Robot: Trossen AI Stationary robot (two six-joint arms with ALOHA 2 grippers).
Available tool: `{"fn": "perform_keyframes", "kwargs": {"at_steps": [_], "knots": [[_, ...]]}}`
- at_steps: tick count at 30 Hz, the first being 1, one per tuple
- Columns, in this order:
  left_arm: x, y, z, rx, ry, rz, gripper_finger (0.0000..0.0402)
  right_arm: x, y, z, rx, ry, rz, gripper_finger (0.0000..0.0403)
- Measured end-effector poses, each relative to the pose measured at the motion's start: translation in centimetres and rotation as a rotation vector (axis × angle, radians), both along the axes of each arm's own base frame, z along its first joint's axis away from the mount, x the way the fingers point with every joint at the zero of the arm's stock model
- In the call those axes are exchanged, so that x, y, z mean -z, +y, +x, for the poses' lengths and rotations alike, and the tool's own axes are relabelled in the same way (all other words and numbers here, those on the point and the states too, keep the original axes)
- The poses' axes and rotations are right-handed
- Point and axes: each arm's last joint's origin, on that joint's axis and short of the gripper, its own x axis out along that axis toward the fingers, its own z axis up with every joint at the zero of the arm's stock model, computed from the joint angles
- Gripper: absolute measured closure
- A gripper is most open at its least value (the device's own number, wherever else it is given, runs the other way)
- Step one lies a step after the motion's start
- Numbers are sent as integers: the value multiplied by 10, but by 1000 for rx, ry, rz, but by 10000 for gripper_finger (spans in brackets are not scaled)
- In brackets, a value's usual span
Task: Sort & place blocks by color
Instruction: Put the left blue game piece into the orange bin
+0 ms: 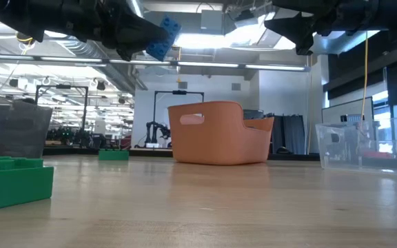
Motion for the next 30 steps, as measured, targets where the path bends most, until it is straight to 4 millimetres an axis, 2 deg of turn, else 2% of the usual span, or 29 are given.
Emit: {"fn": "perform_keyframes", "kwargs": {"at_steps": [18,30], "knots": [[1,3,0,-13,14,11,323,1,-1,0,37,3,-3,153],[1,3,0,-10,13,-2,323,10,-1,7,46,53,-12,153]]}}
